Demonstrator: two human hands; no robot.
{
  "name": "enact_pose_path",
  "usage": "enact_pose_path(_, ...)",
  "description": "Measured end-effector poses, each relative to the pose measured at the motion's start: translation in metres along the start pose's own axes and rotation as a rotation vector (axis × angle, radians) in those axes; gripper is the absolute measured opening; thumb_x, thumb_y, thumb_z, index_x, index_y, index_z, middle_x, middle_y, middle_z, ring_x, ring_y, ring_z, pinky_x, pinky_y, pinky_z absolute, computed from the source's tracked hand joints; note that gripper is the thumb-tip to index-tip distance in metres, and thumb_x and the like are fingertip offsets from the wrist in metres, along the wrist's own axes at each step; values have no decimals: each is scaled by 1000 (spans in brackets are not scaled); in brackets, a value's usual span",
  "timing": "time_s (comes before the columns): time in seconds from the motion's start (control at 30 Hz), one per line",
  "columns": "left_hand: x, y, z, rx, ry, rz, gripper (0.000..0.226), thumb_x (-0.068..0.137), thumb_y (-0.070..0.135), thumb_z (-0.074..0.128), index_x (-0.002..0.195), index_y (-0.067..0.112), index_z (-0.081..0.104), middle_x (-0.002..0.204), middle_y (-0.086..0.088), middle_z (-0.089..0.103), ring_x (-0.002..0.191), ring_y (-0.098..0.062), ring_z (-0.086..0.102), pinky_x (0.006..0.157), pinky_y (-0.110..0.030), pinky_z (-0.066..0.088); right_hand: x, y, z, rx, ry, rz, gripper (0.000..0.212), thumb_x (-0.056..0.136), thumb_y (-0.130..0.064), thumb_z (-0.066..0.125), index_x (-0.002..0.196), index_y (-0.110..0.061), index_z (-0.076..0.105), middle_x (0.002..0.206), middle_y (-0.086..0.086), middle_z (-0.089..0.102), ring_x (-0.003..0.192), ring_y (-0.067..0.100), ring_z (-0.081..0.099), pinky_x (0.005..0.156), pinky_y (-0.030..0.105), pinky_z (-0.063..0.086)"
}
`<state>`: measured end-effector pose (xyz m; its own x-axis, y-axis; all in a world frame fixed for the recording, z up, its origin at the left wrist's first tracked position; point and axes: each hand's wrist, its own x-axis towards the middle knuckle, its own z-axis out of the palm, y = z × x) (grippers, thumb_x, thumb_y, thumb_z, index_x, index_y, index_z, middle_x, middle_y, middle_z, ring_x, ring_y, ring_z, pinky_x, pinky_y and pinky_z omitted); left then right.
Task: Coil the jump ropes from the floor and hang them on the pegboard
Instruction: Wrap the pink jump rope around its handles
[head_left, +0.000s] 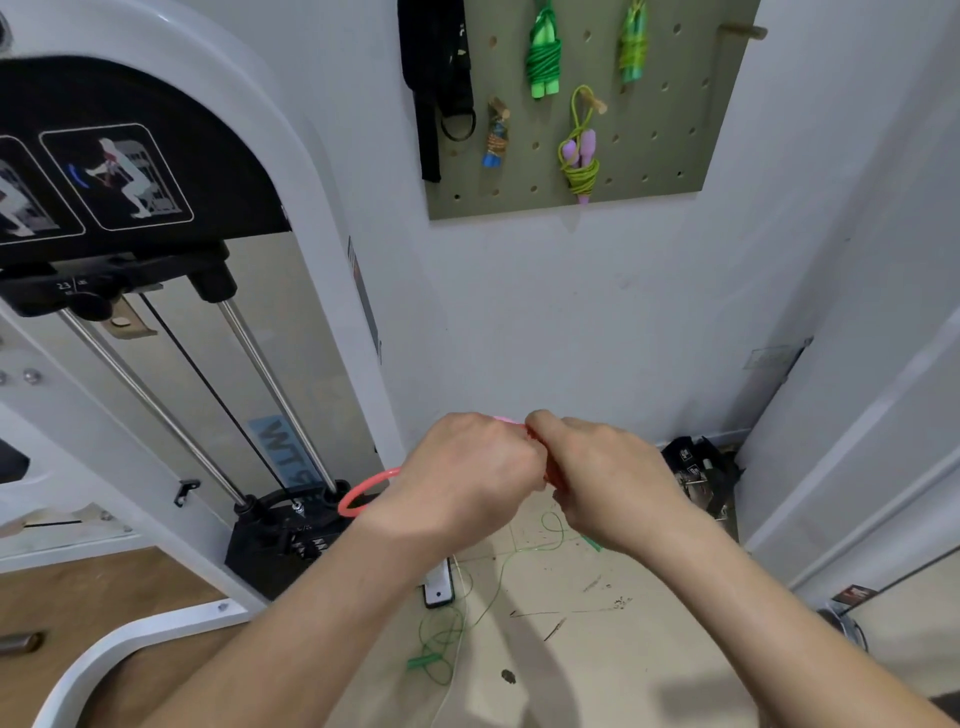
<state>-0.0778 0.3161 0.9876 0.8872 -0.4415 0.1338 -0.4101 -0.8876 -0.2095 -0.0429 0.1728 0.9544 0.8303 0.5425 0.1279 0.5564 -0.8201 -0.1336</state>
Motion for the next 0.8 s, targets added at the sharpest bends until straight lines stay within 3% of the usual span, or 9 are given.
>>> enact_pose_path(0.13,2,-11,-6,-111,98,-121,34,83,57,57,91,24,62,90,3,66,86,-19,62,63,-28,33,-3,1,-10,105,-125,-65,39,79,-20,61,112,-29,43,100,-5,62,95,25,61,66,34,46)
enact_pose_path(0.2,3,-16,-7,-164,79,-110,39,79,61,57,94,26,67,87,5,66,87,-18,62,65,-28,38,-5,1,-12,211,-159,-73,41,76,-48,64,109,-33,47,93,-9,64,89,19,62,66,33,47)
enact_pose_path(0.3,5,-24,-9,-239,34,-75,41,77,65,57,94,31,71,80,5,66,82,-16,62,67,-28,43,-6,-2,-13,264,-127,-34,61,68,-85,44,100,-34,55,82,-11,66,79,13,61,66,33,49)
enact_pose_path(0.43,12,-37,-23,-675,-68,-155,34,64,54,78,70,21,72,53,8,60,52,-4,52,51,-22,39,-11,-9,-24,305,-98,-56,50,82,-75,41,89,-29,60,70,-10,66,65,9,55,63,32,48)
enact_pose_path(0.5,14,-48,-21,-1047,-155,-204,33,61,43,84,64,14,68,47,8,55,45,-3,45,47,-20,35,-14,-10,-39,381,-107,-93,39,86,-67,45,100,-35,63,59,-12,58,57,8,50,54,24,40)
enact_pose_path(0.57,13,-56,-18,-1319,-193,-170,49,54,54,83,67,9,67,56,-1,62,49,-6,50,49,-18,38,-15,-9,-50,416,-78,-131,42,85,-65,45,113,-36,58,54,-11,53,55,8,48,50,23,33)
enact_pose_path(0.63,15,-57,-5,-1447,-203,-165,65,48,69,78,69,9,67,63,-6,62,54,-9,52,51,-19,40,-16,-7,-52,464,-42,-140,39,85,-64,47,105,-31,51,53,-5,54,54,12,49,51,29,34)
enact_pose_path(0.73,12,-56,29,-1588,-193,-214,57,46,73,75,62,20,62,53,9,49,46,-4,43,48,-18,37,-15,-11,-47,716,-46,-143,32,84,-60,51,103,-34,45,58,3,62,53,14,56,55,38,45)
enact_pose_path(0.8,3,-49,48,-1704,-125,-362,68,49,61,82,78,3,62,54,5,54,46,-10,53,54,-26,45,-14,-16,-46,975,-44,-117,33,82,-54,53,108,-35,50,61,12,63,52,20,59,54,36,48)
